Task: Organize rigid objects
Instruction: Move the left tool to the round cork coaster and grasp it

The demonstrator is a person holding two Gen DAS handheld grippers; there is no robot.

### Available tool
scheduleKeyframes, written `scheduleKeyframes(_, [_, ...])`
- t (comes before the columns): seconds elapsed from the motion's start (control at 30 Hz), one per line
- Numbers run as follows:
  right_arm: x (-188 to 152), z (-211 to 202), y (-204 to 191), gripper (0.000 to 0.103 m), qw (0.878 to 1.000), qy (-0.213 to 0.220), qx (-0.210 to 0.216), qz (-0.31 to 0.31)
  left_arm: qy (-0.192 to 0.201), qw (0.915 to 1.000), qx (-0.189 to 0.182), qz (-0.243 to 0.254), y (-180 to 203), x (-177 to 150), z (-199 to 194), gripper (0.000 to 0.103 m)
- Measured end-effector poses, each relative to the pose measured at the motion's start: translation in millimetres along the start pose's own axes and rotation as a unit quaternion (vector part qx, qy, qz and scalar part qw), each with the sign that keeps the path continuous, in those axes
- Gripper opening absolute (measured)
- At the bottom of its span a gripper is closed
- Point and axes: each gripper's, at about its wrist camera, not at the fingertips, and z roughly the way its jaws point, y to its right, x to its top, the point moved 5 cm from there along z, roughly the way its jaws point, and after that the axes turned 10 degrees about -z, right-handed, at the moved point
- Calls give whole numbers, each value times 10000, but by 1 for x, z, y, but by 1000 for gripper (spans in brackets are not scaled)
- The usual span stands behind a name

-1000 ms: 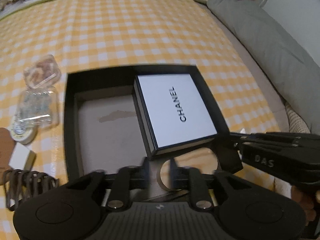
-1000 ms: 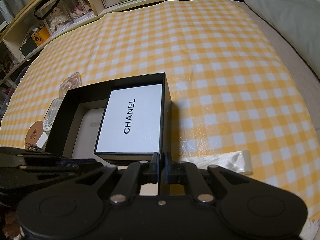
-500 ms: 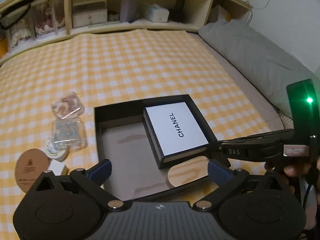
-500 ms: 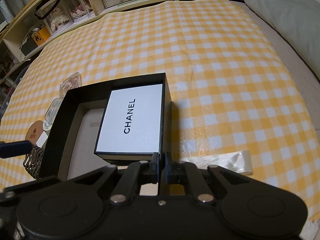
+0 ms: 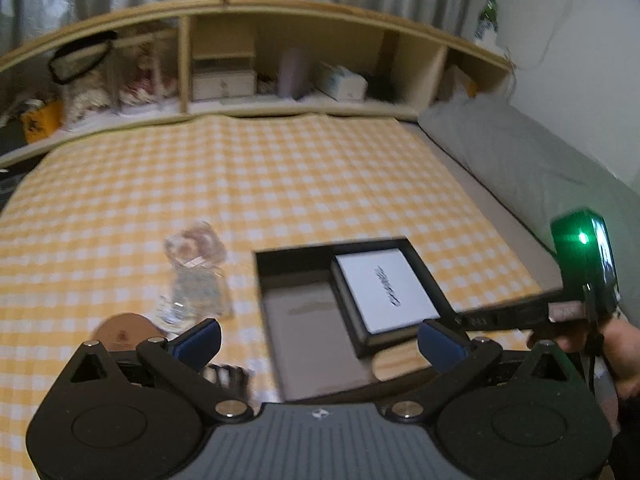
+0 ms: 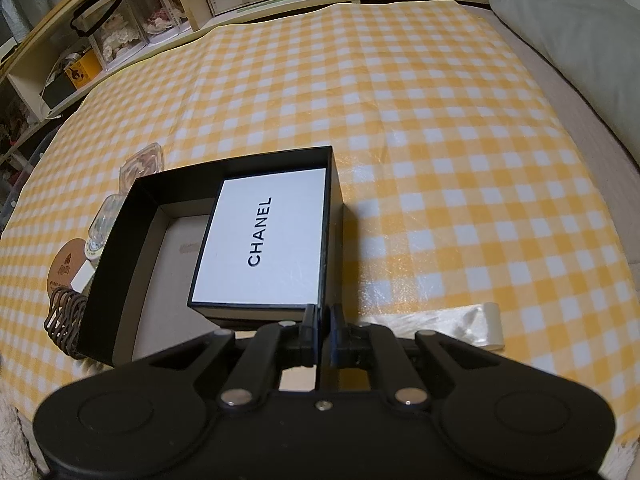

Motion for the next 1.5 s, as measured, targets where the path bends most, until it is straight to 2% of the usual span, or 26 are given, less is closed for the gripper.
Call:
scheduleKeyframes(0.2, [0, 0, 0, 6, 10000, 5, -1, 5, 535, 9980, 303, -169, -40, 17, -16, 103])
scheduleKeyframes(0.4, [0, 0, -1, 6, 10000, 13, -17, -29, 790, 9917, 803, -617, -91, 28, -9, 103])
scheduleKeyframes(0.63, [-1, 0, -1, 6, 10000, 21, -36, -63, 703, 9839, 1212, -1109, -147, 31, 5, 103])
scheduleKeyframes(0.87, [0, 0, -2, 6, 10000, 23, -48, -79, 465, 9714, 1746, -1544, -200, 21, 36, 103])
scheduleKeyframes(0.97, [-1, 0, -2, 6, 10000, 30, -46, -71, 124, 9709, 1927, -1415, -213, 10, 52, 103])
scheduleKeyframes(1.03, [-1, 0, -2, 6, 10000, 28, -43, -67, -130, 9714, 2070, -1159, -218, 3, 61, 103])
scheduleKeyframes(1.3, [-1, 0, -1, 6, 10000, 40, -22, -10, -881, 9782, 1878, 51, -220, -27, 85, 103])
scheduleKeyframes(1.37, [-1, -1, -1, 6, 10000, 41, -25, -20, -951, 9776, 1851, 326, -216, -33, 91, 103])
scheduleKeyframes(1.5, [-1, 0, -2, 6, 10000, 37, -53, -46, -767, 9824, 1670, 332, -213, -32, 96, 103])
